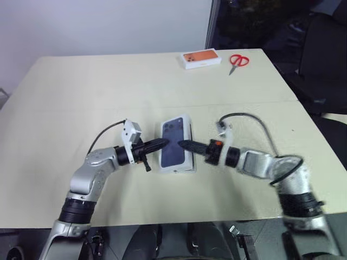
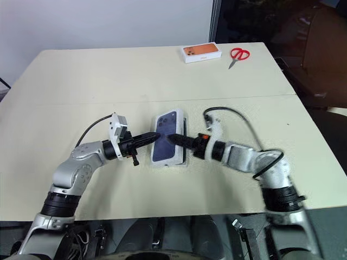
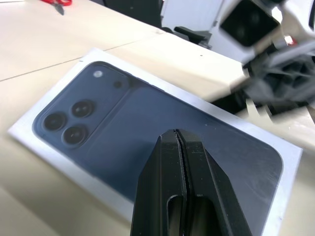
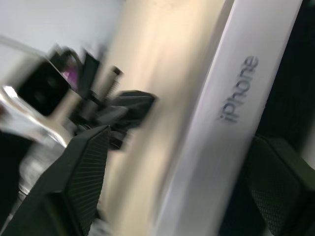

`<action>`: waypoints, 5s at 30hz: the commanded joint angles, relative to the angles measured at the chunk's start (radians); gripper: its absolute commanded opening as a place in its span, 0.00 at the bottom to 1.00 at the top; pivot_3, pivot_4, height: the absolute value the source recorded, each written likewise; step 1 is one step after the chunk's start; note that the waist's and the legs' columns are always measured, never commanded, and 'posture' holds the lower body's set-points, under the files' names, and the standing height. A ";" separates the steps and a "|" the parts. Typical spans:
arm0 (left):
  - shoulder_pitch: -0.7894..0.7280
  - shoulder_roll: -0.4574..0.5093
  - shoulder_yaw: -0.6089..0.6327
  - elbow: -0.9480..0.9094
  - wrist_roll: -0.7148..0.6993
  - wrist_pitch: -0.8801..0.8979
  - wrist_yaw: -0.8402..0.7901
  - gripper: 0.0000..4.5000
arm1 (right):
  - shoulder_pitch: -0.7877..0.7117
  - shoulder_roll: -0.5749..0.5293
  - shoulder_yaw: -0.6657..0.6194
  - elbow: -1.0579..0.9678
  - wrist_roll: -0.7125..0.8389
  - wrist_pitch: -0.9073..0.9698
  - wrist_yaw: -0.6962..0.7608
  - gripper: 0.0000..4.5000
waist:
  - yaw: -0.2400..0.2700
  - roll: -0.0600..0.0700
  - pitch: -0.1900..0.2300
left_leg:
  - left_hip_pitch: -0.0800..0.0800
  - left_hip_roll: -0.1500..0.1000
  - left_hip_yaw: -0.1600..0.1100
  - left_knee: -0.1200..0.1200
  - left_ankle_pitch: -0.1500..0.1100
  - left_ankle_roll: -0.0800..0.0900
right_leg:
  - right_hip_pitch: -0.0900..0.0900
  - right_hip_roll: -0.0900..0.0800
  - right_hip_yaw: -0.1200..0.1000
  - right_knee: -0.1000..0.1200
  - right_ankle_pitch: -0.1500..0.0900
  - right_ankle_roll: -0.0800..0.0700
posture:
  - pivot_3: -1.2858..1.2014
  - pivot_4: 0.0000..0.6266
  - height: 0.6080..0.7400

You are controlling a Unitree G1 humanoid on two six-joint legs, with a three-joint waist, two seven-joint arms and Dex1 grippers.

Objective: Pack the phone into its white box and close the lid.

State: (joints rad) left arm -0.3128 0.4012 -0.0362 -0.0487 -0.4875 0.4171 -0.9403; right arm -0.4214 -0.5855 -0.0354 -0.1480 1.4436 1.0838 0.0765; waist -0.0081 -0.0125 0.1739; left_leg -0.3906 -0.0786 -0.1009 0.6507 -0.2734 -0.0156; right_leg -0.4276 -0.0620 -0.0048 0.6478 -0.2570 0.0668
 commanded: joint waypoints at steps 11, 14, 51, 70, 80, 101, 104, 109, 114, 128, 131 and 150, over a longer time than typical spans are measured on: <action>-0.013 0.110 0.053 0.023 0.030 -0.022 -0.025 0.00 | -0.029 -0.194 0.133 -0.127 -0.640 -0.289 0.434 0.74 | -0.006 -0.001 0.000 | 0.001 0.002 0.001 -0.001 0.000 0.001 | 0.000 0.001 0.000 0.000 0.000 0.000 | 0.52 0.24 1.00; -0.010 0.161 0.047 0.056 0.062 -0.010 -0.020 0.00 | -0.022 -0.198 0.217 -0.135 -0.830 -0.406 0.468 0.44 | -0.002 0.000 0.000 | 0.001 0.002 0.001 -0.001 0.000 0.000 | 0.000 0.001 0.000 -0.001 0.000 0.000 | 0.52 0.24 1.00; -0.232 0.030 -0.066 0.072 0.093 0.251 0.005 0.00 | -0.034 -0.148 0.374 -0.145 -1.417 -0.612 0.691 0.01 | 0.020 -0.001 0.000 | 0.000 0.000 0.000 0.001 0.000 -0.001 | 0.000 0.000 0.000 0.000 0.000 0.000 | 0.52 0.24 1.00; -0.200 0.020 -0.043 0.100 0.091 0.247 0.033 0.00 | 0.003 -0.118 0.368 -0.207 -1.493 -0.576 0.714 0.01 | 0.019 -0.001 0.000 | 0.001 0.000 0.000 0.001 0.001 -0.002 | 0.000 0.000 0.000 0.000 0.000 0.000 | 0.52 0.24 1.00; -0.166 0.052 -0.028 0.075 0.080 0.256 0.016 0.00 | 0.015 -0.119 0.359 -0.215 -1.500 -0.575 0.737 0.01 | 0.017 -0.001 0.000 | 0.001 0.000 0.000 0.001 0.001 -0.003 | 0.000 0.000 0.000 0.001 0.000 0.000 | 0.52 0.24 1.00; -0.337 -0.087 -0.051 0.261 0.065 0.144 -0.041 0.00 | -0.009 0.008 0.248 -0.101 -1.325 -0.515 0.739 0.01 | 0.019 -0.001 0.000 | 0.000 -0.001 0.001 0.002 0.004 -0.007 | 0.000 -0.001 0.000 0.001 0.000 0.000 | 0.52 0.24 1.00; -0.322 -0.074 -0.092 0.250 0.077 0.176 -0.079 0.00 | 0.050 -0.032 0.295 -0.146 -1.343 -0.522 0.775 0.01 | 0.016 -0.001 0.000 | 0.001 -0.001 0.001 0.002 0.004 -0.007 | 0.000 0.000 0.001 0.002 0.000 0.000 | 0.52 0.24 1.00; -0.266 0.000 -0.144 0.229 0.092 0.210 -0.138 0.00 | 0.086 -0.027 0.308 -0.179 -1.338 -0.503 0.762 0.01 | -0.004 -0.001 -0.001 | 0.003 0.000 0.001 0.001 0.001 -0.003 | 0.000 0.000 0.001 0.003 0.000 0.000 | 0.52 0.24 1.00; -0.219 0.037 -0.136 0.206 0.097 0.186 -0.140 0.00 | 0.111 -0.017 0.293 -0.208 -1.322 -0.480 0.744 0.01 | -0.002 -0.001 -0.002 | 0.003 0.000 0.000 0.001 0.001 -0.003 | 0.001 0.001 0.001 0.003 0.000 0.000 | 0.52 0.24 1.00; -0.124 0.089 -0.143 0.091 0.061 0.223 -0.168 0.00 | 0.103 0.004 0.340 -0.104 -1.358 -0.657 0.758 0.01 | -0.004 -0.001 -0.002 | 0.003 0.000 0.000 0.001 0.001 -0.003 | 0.001 0.000 0.001 0.003 0.000 0.000 | 0.52 0.24 1.00; -0.106 0.073 -0.141 0.085 0.078 0.198 -0.136 0.00 | 0.129 -0.010 0.374 -0.094 -1.381 -0.681 0.780 0.01 | 0.000 -0.002 -0.004 | 0.004 0.000 0.000 0.001 0.001 -0.003 | 0.002 0.000 0.001 0.002 0.000 0.000 | 0.52 0.24 1.00; -0.386 -0.104 -0.144 0.576 0.278 -0.189 -0.025 0.00 | -0.180 0.132 0.361 0.358 -1.545 -0.853 0.634 0.01 | -0.008 -0.003 -0.004 | 0.001 -0.001 0.006 0.001 0.004 -0.008 | -0.003 0.000 0.005 0.003 0.000 0.000 | 0.52 0.24 1.00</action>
State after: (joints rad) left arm -0.7080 0.2875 -0.1681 0.5130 -0.2350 0.2439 -0.9466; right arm -0.6155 -0.4497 0.2902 0.2139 -0.0746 0.2335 0.6919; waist -0.0161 -0.0157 0.1699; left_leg -0.3891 -0.0796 -0.0951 0.6522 -0.2691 -0.0236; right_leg -0.4302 -0.0622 0.0000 0.6515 -0.2566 0.0669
